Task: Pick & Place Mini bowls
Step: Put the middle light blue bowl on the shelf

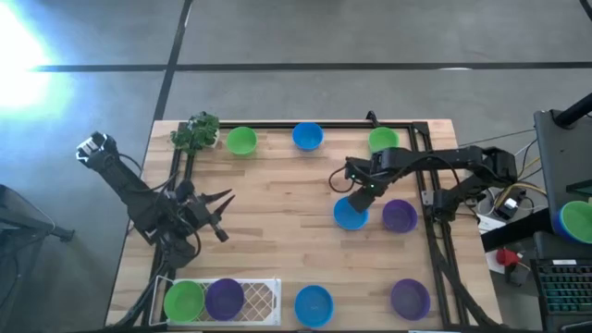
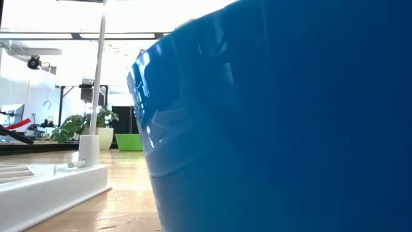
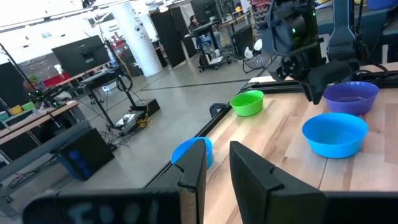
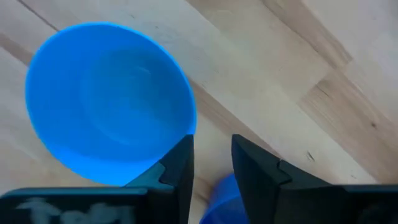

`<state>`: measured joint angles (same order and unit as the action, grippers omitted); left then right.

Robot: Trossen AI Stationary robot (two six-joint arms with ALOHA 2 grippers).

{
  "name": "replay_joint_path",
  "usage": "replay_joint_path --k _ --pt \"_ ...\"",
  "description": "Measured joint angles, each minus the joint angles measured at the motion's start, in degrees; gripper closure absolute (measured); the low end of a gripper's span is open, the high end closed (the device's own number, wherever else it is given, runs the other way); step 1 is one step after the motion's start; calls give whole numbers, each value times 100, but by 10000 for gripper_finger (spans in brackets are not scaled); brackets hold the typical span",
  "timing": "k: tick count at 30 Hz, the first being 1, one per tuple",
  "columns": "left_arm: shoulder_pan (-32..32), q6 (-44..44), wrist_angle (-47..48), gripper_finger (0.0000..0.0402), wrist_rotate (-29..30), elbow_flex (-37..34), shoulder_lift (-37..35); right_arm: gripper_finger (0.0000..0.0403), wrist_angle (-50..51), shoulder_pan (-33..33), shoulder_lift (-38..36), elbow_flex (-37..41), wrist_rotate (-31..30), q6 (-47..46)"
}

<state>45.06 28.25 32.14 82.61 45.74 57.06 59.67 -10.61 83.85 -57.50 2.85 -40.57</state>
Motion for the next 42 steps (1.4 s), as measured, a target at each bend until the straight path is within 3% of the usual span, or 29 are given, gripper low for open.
replay_joint_path --k 9,30,42 --pt "0 -3 0 335 -2 -2 0 306 -650 -2 6 357 2 -1" --pt "0 -22 7 335 -1 -4 2 311 -939 0 155 476 81 68" --pt "0 -24 9 335 -2 -7 2 326 -1821 24 162 988 275 72"
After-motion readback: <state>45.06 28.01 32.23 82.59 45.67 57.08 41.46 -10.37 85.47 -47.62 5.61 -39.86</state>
